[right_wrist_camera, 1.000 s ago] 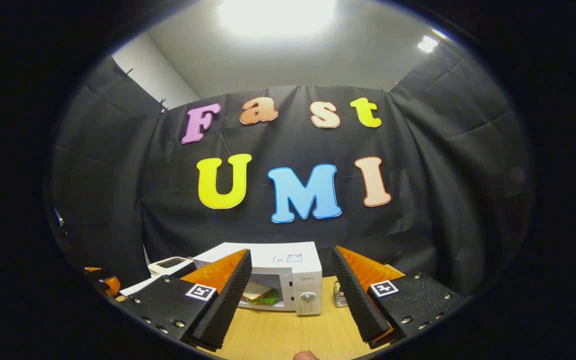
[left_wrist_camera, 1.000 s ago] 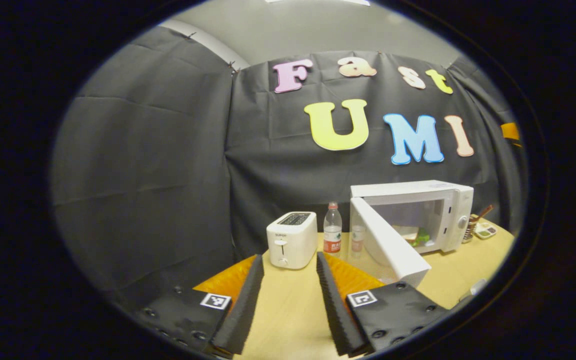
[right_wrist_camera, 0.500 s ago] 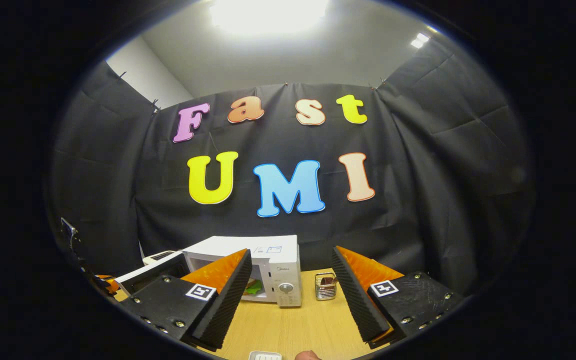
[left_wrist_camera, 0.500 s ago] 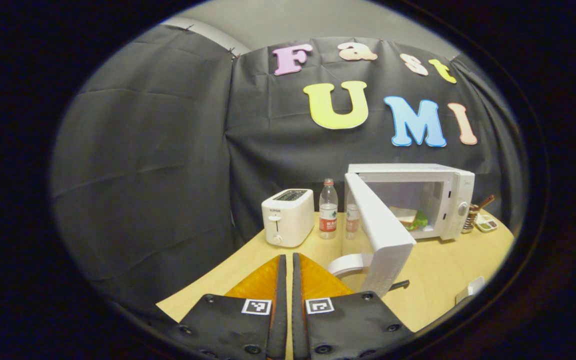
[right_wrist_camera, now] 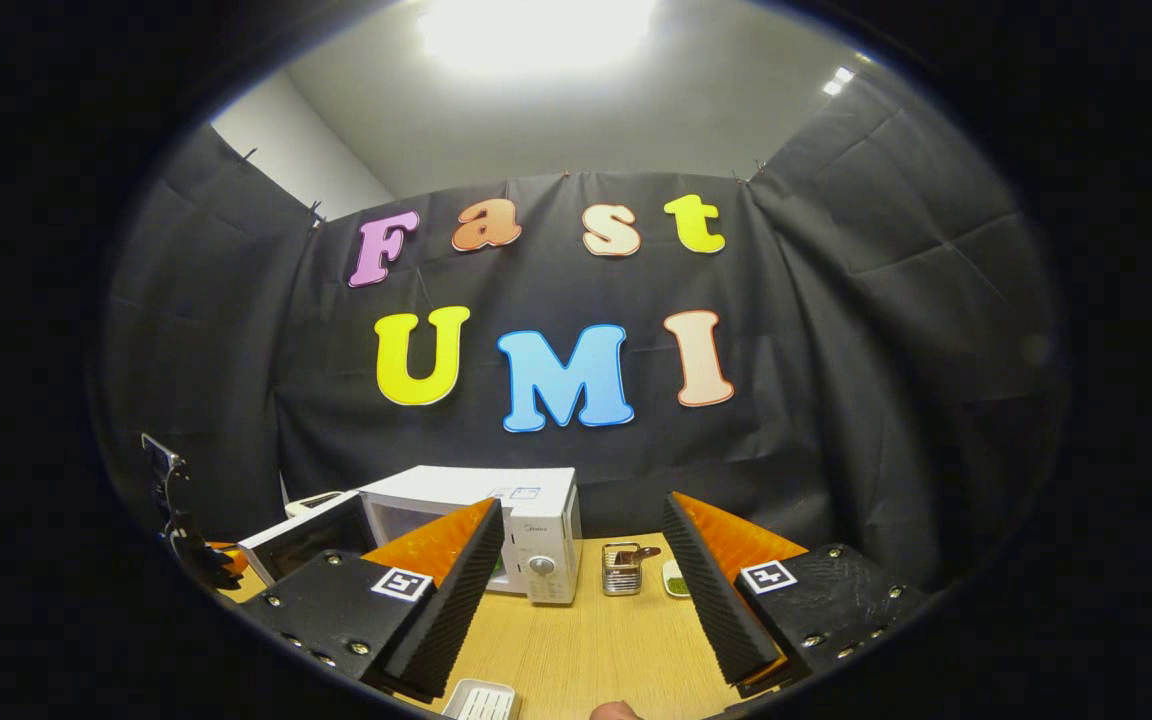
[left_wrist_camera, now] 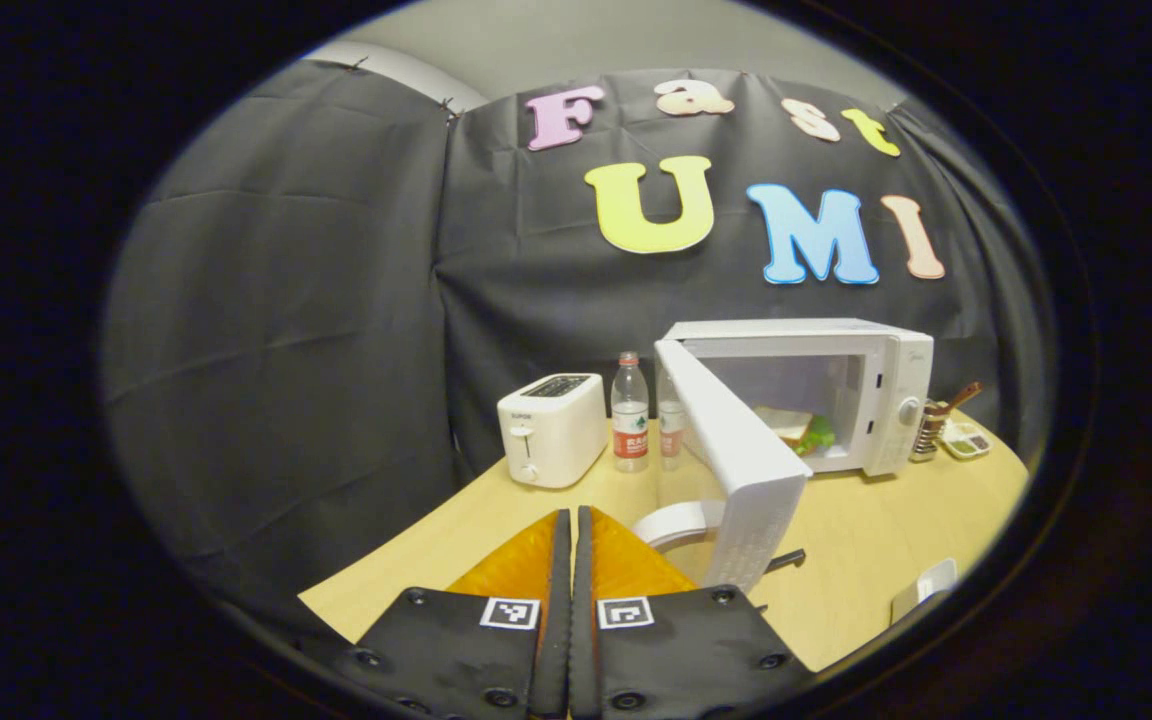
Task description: Open the microwave oven with the left hand, put the food in, and close the microwave oven.
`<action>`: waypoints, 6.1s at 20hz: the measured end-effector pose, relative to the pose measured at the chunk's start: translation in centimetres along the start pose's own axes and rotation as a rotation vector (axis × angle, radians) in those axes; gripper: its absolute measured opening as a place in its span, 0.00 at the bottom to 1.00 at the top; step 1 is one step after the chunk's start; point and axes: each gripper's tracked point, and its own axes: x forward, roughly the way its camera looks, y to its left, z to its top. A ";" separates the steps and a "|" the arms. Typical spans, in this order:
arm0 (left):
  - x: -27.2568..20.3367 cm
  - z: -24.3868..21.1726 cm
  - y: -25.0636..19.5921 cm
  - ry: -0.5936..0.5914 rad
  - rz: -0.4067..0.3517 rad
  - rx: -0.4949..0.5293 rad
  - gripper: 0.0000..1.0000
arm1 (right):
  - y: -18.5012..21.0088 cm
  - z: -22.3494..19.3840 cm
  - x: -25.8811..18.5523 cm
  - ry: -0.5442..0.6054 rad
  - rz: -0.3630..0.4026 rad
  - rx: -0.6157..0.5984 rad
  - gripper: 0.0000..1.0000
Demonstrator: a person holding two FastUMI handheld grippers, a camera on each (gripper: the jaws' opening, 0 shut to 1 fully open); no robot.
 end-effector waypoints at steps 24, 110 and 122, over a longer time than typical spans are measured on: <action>3.8 2.9 -21.3 -0.039 -0.560 0.047 0.07 | 1.3 -1.4 1.8 0.041 -0.073 0.004 0.96; -19.6 16.2 -6.8 -0.346 -0.310 -0.044 0.28 | 3.8 0.5 -7.4 -0.023 0.036 -0.048 0.96; -19.9 15.7 -4.6 -0.363 -0.293 -0.042 0.89 | 6.1 1.1 -8.3 -0.035 0.036 -0.064 0.96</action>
